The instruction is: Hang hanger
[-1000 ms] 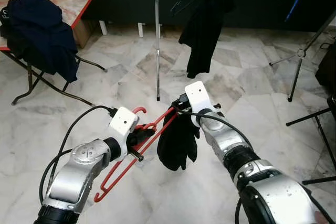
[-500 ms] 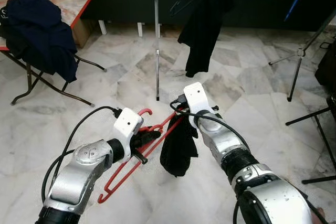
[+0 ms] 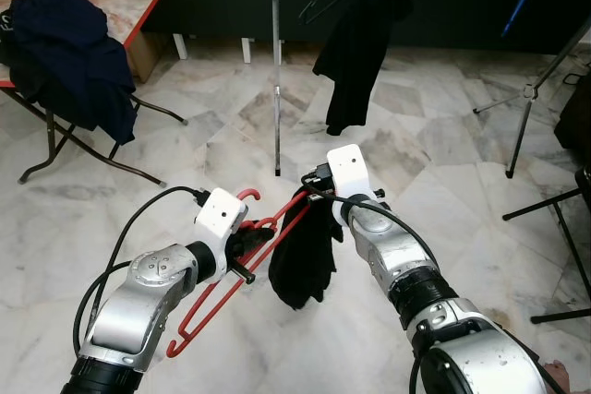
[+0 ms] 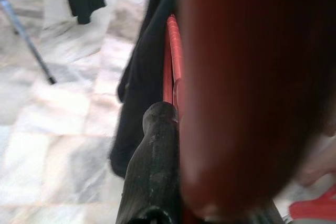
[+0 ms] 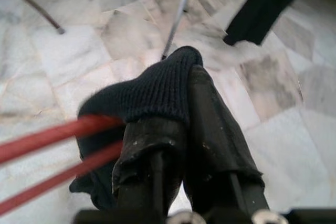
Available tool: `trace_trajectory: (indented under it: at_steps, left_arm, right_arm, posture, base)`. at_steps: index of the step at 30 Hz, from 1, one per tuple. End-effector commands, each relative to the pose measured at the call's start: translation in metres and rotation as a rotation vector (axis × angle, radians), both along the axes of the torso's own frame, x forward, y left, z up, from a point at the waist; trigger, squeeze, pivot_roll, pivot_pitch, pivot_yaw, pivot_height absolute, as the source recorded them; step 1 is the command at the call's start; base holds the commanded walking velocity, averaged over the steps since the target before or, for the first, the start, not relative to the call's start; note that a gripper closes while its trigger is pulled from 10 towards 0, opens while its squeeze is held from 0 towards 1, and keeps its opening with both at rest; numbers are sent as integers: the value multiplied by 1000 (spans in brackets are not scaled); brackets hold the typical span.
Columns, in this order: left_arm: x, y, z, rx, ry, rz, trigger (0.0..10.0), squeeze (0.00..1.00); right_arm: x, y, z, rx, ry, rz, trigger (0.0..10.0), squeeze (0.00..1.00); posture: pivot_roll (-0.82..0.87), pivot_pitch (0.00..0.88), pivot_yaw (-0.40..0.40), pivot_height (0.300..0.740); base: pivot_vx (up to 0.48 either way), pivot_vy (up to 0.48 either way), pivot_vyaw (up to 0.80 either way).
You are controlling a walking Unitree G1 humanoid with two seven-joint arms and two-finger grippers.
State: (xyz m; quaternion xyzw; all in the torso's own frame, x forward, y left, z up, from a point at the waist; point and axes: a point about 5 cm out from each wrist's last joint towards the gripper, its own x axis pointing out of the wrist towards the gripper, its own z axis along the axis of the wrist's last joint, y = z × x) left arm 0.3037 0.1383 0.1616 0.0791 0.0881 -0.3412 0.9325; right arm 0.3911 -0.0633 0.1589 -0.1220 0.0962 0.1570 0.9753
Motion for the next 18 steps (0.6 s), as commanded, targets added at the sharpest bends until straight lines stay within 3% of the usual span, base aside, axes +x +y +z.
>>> trace_trajectory:
  at_steps: [1, 5, 18]
  left_arm:
    - [-5, -6, 5, -33, -15, -53, 10000, 0]
    - [-13, -12, 7, -62, 9, -149, 10000, 0]
    - [-3, -9, 1, -30, 8, -51, 10000, 0]
  right_arm:
    - [-2, 6, 4, -9, -22, 39, 10000, 0]
    - [-2, 6, 5, -61, -50, 75, 10000, 0]
    - [-10, 19, 22, -27, -69, 227, 10000, 0]
  posture:
    - [25, 210, -31, 740]
    - [24, 209, -30, 740]
    - [20, 198, -21, 740]
  base:
    - [0, 0, 0]
    - [0, 0, 0]
    - [0, 0, 0]
